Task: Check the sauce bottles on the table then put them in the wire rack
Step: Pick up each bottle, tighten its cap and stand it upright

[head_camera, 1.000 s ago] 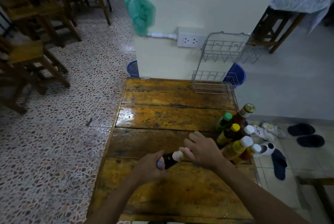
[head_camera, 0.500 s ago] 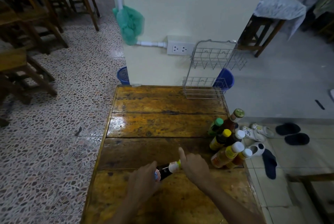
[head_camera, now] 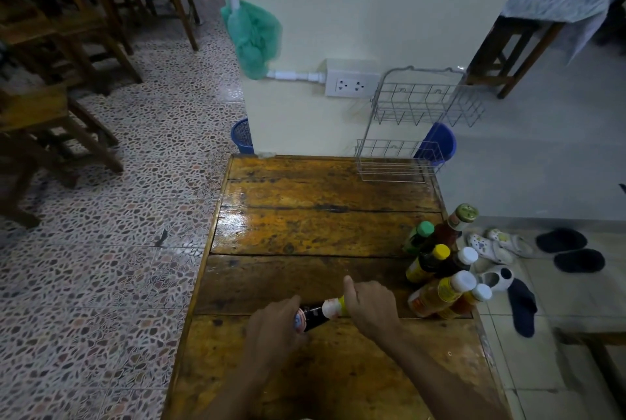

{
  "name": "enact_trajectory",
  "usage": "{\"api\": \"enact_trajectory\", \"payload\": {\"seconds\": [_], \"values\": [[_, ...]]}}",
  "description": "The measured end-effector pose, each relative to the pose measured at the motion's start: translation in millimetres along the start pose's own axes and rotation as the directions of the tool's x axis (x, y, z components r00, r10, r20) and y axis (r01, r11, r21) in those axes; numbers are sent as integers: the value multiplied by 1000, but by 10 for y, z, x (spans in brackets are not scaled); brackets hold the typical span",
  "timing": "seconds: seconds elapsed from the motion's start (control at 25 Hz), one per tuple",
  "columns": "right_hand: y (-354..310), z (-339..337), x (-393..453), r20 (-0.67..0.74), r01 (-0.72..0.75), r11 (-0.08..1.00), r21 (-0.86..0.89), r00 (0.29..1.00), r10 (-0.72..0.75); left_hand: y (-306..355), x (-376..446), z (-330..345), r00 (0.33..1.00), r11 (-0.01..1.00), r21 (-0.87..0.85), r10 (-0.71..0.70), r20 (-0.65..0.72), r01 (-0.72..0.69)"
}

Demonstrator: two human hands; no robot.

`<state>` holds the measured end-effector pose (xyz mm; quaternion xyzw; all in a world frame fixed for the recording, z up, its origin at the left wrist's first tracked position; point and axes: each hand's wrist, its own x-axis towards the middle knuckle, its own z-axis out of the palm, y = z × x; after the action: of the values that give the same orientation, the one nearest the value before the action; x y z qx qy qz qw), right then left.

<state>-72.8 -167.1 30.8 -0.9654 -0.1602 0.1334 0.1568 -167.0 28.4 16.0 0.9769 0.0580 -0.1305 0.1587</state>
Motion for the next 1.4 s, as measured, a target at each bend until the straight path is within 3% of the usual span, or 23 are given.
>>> {"api": "enact_trajectory", "payload": {"seconds": [0.08, 0.16, 0.24, 0.32, 0.4, 0.48, 0.56, 0.68, 0.72, 0.8, 0.84, 0.96, 1.0, 1.12, 1.2, 1.24, 1.32, 1.4], "values": [[-18, -44, 69, 269, 41, 992, -121, 963, -7, 12, -3, 56, 999, 997, 78, -23, -25, 25], [-54, -94, 139, 445, 6, 994, -105, 895, 42, 14, 10, 108, 998, 992, 125, -9, -57, 16], [-88, -151, 120, 339, -39, 996, -81, 938, 65, -24, 73, 86, 999, 997, 72, 12, -52, -8], [-86, -167, 47, -28, 108, 994, -27, 994, -109, -101, 155, 21, 998, 992, -125, 1, 57, 6], [-90, -179, -26, -214, 332, 941, -58, 917, -337, -181, 194, -57, 974, 923, -376, 12, 225, 76], [-59, -154, 25, -211, 350, 935, -59, 911, -354, -224, 169, -85, 962, 888, -453, 48, 268, 82], [-75, -124, 82, -179, 251, 967, -36, 951, -253, -196, 120, -102, 962, 902, -424, 37, 269, 84], [-122, -61, 145, 90, 169, 969, -181, 984, -155, -141, 52, -27, 976, 960, -260, -45, 214, 102], [-108, -13, 154, 183, 170, 973, -159, 973, -140, -125, 25, 3, 982, 975, -200, -60, 181, 96], [-80, 63, 202, 466, 4, 996, -93, 884, 40, -111, -36, 56, 991, 996, -66, -50, 127, 58], [-48, 55, 229, 547, -132, 990, -54, 826, 139, -106, -68, 101, 993, 999, 5, -40, 109, 39], [-42, 22, 204, 677, -342, 938, 53, 703, 218, -68, -113, 153, 999, 996, 85, -34, 24, 32], [-110, 14, 205, 663, -369, 923, 108, 719, 209, -89, -85, 165, 998, 995, 72, -68, -3, 69], [-469, -142, 358, 374, -349, 869, 350, 903, 212, -229, 132, 153, 991, 988, -112, -116, -69, 108], [-795, -289, 580, 182, -163, 883, 440, 979, 90, -272, 321, -13, 994, 923, -383, -66, -86, 28], [-972, -376, 680, 94, -49, 908, 416, 995, 10, -294, 455, -110, 988, 884, -467, -43, -150, -33], [-1297, -494, 898, -66, 122, 923, 366, 992, -106, -348, 746, -344, 975, 847, -531, -108, -195, -13], [-1528, -529, 1126, -156, 193, 928, 319, 976, -150, -473, 1070, -529, 939, 820, -573, -200, -280, 4]]}}
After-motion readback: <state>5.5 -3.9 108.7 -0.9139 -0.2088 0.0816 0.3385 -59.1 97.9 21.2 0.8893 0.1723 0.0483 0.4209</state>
